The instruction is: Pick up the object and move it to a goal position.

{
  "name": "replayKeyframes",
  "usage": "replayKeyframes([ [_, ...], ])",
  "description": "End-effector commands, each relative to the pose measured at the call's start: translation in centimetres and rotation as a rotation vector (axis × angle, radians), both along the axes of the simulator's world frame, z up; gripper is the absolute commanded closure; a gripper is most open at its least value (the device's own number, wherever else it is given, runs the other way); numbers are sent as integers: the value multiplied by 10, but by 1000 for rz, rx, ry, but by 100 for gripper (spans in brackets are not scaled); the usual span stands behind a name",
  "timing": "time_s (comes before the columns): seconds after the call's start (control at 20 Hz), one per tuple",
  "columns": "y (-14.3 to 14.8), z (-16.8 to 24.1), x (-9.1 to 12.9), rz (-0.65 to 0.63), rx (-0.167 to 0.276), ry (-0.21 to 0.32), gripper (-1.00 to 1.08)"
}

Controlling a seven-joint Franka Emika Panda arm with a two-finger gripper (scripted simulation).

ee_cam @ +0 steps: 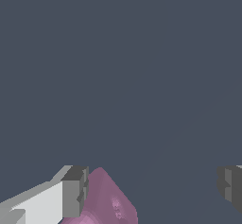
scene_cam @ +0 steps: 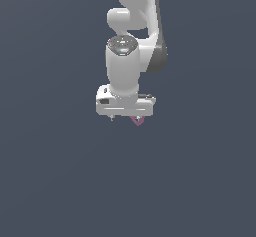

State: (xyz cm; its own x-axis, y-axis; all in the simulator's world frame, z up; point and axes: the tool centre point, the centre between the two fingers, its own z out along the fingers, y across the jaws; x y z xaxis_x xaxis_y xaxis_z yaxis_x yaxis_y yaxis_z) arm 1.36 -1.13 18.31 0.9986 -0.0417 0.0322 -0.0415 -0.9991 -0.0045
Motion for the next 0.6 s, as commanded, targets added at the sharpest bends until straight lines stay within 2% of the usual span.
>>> replayKeyframes([
  [0.0,0,0,0,0,0,0,-92],
  [0.55,-22,-9,-8,-6,-15,25,-92],
])
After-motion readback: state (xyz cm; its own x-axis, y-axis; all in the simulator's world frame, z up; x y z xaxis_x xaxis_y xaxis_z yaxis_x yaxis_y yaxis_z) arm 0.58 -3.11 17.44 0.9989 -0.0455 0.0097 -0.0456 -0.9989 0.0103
